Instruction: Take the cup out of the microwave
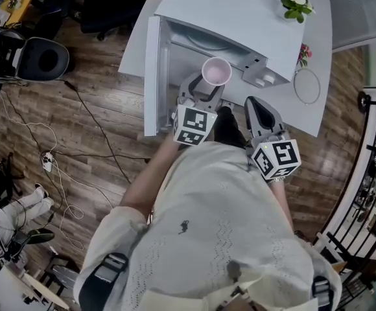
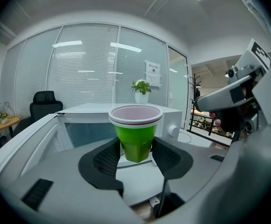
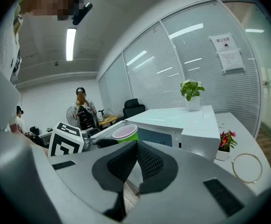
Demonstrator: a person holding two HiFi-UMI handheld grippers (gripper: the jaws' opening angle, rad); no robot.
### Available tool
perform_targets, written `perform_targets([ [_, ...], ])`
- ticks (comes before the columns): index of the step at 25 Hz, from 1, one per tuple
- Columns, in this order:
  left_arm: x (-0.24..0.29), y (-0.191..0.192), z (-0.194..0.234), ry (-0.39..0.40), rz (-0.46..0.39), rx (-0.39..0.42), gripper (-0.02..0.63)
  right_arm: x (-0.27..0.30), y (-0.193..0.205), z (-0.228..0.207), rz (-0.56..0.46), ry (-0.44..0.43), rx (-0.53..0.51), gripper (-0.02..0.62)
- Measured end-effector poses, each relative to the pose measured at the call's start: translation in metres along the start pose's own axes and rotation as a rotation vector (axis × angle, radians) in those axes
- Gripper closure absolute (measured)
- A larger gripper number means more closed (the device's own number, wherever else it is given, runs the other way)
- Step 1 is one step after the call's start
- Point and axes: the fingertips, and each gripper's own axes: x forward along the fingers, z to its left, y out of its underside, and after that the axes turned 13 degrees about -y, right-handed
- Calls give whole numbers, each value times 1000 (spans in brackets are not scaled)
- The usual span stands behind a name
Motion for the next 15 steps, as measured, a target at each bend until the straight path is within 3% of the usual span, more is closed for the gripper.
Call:
perform_targets([
  [15, -47, 1, 6, -53, 37, -33, 370, -5, 4, 9, 1, -35, -1, 586],
])
